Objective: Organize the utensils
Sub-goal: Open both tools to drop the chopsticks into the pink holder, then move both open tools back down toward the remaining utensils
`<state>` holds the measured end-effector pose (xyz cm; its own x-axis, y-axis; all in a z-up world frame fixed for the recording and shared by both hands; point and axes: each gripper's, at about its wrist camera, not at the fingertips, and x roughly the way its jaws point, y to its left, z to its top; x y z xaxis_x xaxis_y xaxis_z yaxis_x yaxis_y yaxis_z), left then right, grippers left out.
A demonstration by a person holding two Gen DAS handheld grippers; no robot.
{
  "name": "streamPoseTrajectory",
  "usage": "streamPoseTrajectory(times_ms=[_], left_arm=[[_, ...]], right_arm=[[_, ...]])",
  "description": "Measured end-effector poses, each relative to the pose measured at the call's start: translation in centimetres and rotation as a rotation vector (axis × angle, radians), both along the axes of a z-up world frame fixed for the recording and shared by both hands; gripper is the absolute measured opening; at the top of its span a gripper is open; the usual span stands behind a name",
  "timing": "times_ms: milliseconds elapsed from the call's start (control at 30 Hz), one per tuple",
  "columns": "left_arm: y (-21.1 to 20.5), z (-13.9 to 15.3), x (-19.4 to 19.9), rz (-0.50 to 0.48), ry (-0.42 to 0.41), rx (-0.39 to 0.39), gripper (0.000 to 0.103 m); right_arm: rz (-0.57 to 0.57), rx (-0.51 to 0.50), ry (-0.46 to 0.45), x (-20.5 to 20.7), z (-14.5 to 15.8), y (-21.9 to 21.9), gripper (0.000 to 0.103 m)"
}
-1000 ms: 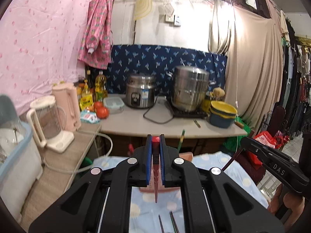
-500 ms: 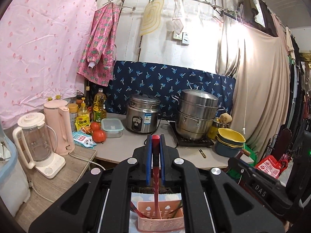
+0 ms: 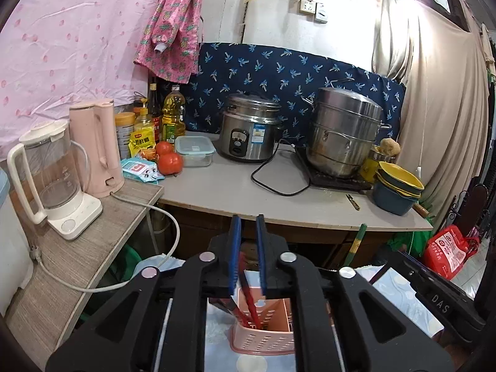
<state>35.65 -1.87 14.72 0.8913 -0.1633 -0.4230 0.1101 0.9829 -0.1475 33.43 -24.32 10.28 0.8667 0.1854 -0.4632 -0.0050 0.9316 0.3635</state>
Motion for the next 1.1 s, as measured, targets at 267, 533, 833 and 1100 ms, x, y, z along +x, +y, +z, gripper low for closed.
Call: streamPoseTrajectory(times_ms=[267, 533, 833, 1100], left_arm=[[-0.5, -0.2, -1.8, 0.043, 0.005, 0.050, 0.042], [-1.5, -0.6, -4.5, 0.027, 0.046, 0.109, 0.043], [-1.8, -2.3, -9.6, 0.005, 0.099, 0.155, 0.043], [-1.3, -5.7, -14.7, -0.011, 0.179, 0.156, 0.043]], right_arm=[[-0.012, -0.015, -0.013, -2.3, -0.3, -0.2, 0.044], [0.023, -0.062, -0.023, -6.2, 0.3, 0.9, 0.047], [0.047, -0.097, 0.012, -12.0, -0.5, 1.6, 0.048], [0.063, -0.151, 0.069, -17.6, -3.0, 2.6, 0.048]])
